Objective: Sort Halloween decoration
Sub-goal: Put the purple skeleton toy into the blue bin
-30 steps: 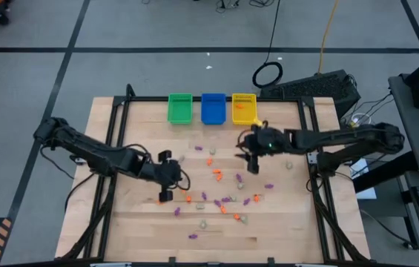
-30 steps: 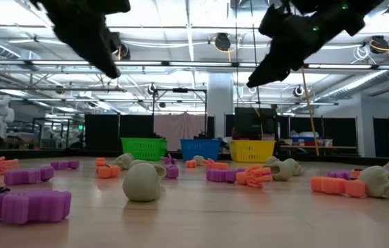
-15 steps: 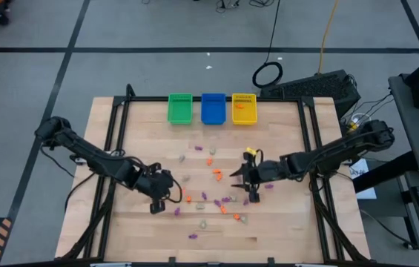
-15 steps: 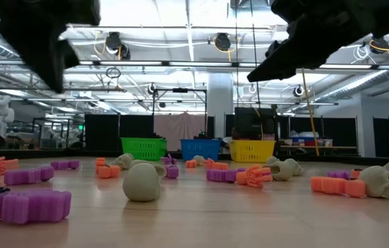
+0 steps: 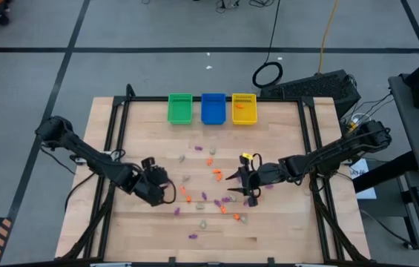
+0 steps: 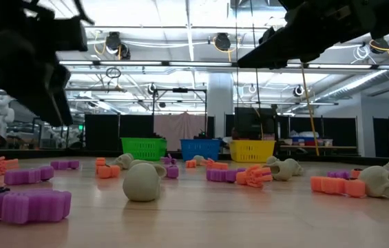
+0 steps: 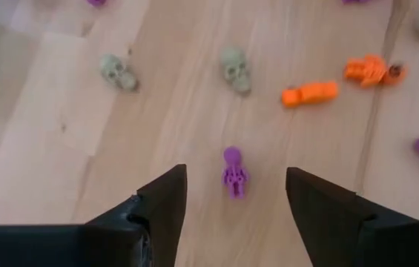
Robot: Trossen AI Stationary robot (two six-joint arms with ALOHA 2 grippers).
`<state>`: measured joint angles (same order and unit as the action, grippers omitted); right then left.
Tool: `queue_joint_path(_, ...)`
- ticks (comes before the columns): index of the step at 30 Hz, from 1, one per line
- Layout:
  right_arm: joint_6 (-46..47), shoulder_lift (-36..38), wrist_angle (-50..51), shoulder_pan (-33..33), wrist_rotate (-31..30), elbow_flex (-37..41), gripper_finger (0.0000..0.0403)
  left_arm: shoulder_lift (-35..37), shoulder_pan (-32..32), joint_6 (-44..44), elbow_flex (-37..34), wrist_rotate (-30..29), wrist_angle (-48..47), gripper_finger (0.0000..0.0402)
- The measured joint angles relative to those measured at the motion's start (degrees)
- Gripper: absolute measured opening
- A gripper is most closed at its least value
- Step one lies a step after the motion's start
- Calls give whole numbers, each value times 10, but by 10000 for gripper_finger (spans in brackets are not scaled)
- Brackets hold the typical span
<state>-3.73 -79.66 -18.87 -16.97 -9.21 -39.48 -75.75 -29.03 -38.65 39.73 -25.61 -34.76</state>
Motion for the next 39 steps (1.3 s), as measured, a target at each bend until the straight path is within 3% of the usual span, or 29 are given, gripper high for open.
queue_joint_path(14,0,0,3,0,0,0,159,0,1,0,-117,-2,190,190)
queue_joint_path(39,10,0,5,0,0,-1,159,-29,1,-14,-129,-15,212,189)
